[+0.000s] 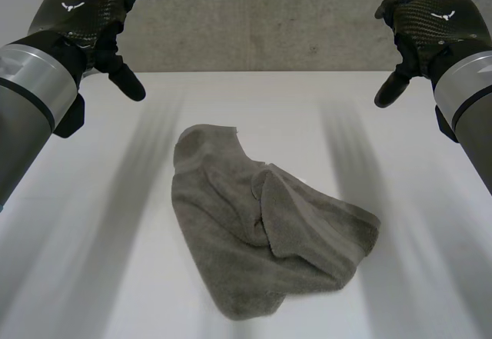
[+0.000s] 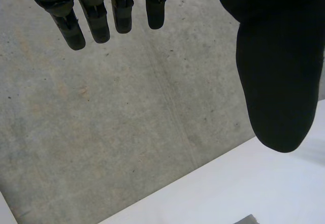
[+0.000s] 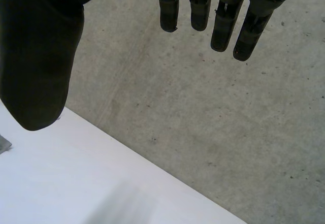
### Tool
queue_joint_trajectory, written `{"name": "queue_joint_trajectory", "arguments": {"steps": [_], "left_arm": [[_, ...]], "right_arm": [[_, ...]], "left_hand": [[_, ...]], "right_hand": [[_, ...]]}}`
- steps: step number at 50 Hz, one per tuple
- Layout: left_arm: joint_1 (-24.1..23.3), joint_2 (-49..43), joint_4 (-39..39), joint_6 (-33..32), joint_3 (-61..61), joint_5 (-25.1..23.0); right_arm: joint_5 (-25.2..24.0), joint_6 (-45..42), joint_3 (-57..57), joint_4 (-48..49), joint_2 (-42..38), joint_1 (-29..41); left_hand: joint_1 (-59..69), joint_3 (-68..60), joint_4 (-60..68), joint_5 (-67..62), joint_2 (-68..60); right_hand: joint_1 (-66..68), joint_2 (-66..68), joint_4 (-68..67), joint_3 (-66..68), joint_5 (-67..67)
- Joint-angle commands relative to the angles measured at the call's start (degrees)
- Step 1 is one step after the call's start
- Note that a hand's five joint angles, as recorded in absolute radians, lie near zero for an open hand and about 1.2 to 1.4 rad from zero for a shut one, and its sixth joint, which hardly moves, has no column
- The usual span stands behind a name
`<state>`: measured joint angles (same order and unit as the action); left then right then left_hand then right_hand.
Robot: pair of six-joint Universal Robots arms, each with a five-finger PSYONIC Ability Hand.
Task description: Fold the towel.
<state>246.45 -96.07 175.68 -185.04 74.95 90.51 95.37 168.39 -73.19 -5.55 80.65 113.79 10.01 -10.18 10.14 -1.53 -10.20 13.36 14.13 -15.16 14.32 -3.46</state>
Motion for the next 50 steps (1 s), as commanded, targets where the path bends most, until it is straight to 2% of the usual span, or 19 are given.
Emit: {"name": "queue_joint_trajectory", "arguments": {"steps": [1,4,9,11,16,24,26,27,28,29,31,32,33,38,40,42,44,45,50], "left_arm": [[-0.09,-0.96,0.19,-0.06,0.28,-0.34],[-0.18,-1.31,0.28,-0.49,0.55,-0.34],[-0.26,-1.75,0.45,-1.81,1.07,-0.43],[-0.27,-2.02,0.54,-2.25,1.25,-0.34],[-0.27,-2.46,0.72,-2.43,1.34,-0.34],[-0.62,-3.25,2.3,-2.43,2.22,-0.34],[-0.79,-3.6,3.61,-2.52,3.0,-0.43],[-0.79,-3.6,3.62,-2.52,3.01,-0.43],[-1.05,-3.86,4.23,-2.52,3.44,-0.51],[-1.06,-3.86,4.23,-2.52,3.45,-0.51],[-1.84,-4.83,5.37,-2.78,3.97,-0.51],[-1.85,-4.83,5.38,-2.78,3.97,-0.51],[-2.37,-5.53,5.9,-3.13,4.06,-0.51],[-3.69,-8.51,7.92,-4.53,5.11,-0.69],[-4.13,-9.75,8.81,-4.98,5.73,-1.31],[-4.92,-10.98,9.77,-5.24,6.44,-2.36],[-6.41,-13.87,12.13,-6.12,8.19,-6.38],[-6.42,-13.88,12.14,-6.12,8.19,-6.4],[-9.13,-18.44,14.08,-11.29,10.65,-13.68]], "right_arm": [[-1.94,-1.38,-0.55,-0.16,-0.32,0.73],[-3.7,-3.15,-0.91,-0.07,-0.85,1.0],[-14.49,-15.6,-4.76,-2.26,-4.7,2.39],[-16.08,-17.63,-5.47,-2.62,-6.11,4.4],[-16.8,-18.44,-5.57,-0.96,-12.51,10.82],[-14.08,-18.44,-5.92,10.36,-24.03,13.29],[-12.93,-18.53,-5.92,11.7,-25.28,13.39],[-12.15,-18.53,-6.09,12.66,-25.72,13.39],[-11.71,-18.44,-6.27,13.28,-25.72,13.39],[-11.7,-18.44,-6.27,13.28,-25.72,13.39],[-10.56,-18.62,-5.66,13.02,-25.2,13.3],[-10.56,-18.62,-5.65,13.02,-25.19,13.3],[-10.56,-18.53,-5.74,12.67,-24.15,13.13],[-10.65,-19.23,-8.02,10.14,-17.4,12.6],[-10.65,-19.24,-8.03,10.12,-17.37,12.6],[-11.34,-21.68,-10.3,1.03,-11.77,10.94],[-11.7,-23.78,-11.53,-3.11,-9.92,9.01],[-11.96,-25.89,-13.54,-5.94,-8.42,6.56],[-13.54,-31.35,-21.18,-7.2,-2.55,-0.04]], "left_hand": [[1.21,-1.04,1.08,0.31,-1.02],[1.21,-1.04,1.08,0.31,-1.02],[1.21,-1.04,1.08,0.31,-1.02],[1.21,-1.04,1.08,0.31,-1.02],[1.04,-0.87,0.92,0.47,-0.86],[1.21,-1.04,1.08,0.31,-1.02],[1.21,-1.04,1.08,0.31,-1.02],[1.21,-1.04,1.08,0.31,-1.02],[1.21,-1.04,1.08,0.31,-1.02],[1.21,-1.04,1.08,0.31,-1.02],[1.05,-0.88,0.92,0.47,-0.86],[1.04,-0.87,0.92,0.47,-0.86],[1.04,-0.87,0.92,0.47,-0.86],[1.04,-0.87,0.92,0.47,-0.86],[1.04,-0.87,0.92,0.47,-0.86],[0.88,-0.71,0.75,0.64,-0.69],[0.71,-0.54,0.58,0.81,-0.52],[0.71,-0.54,0.58,0.81,-0.52],[0.71,-0.54,0.58,0.81,-0.52]], "right_hand": [[-3.36,-4.13,5.16,-4.32,3.46],[-3.36,-4.13,5.16,-4.32,3.46],[-3.36,-4.13,5.16,-4.32,3.46],[-3.36,-4.13,5.16,-4.32,3.46],[-3.36,-4.13,5.16,-4.32,3.46],[-3.36,-4.13,5.16,-4.32,3.46],[-0.42,-1.18,2.21,-1.38,0.52],[11.24,10.47,-9.44,10.28,-11.14],[22.18,21.41,-20.38,21.22,-22.08],[22.29,21.52,-20.49,21.33,-22.19],[49.71,48.95,-47.92,48.75,-49.61],[49.88,49.11,-48.08,48.92,-49.78],[63.04,62.27,-61.24,62.08,-62.93],[66.64,65.87,-64.84,65.68,-66.54],[66.64,65.87,-64.84,65.68,-66.54],[66.64,65.87,-64.84,65.68,-66.54],[66.64,65.87,-64.84,65.68,-66.54],[66.64,65.87,-64.84,65.68,-66.54],[66.64,65.87,-64.84,65.68,-66.54]]}}
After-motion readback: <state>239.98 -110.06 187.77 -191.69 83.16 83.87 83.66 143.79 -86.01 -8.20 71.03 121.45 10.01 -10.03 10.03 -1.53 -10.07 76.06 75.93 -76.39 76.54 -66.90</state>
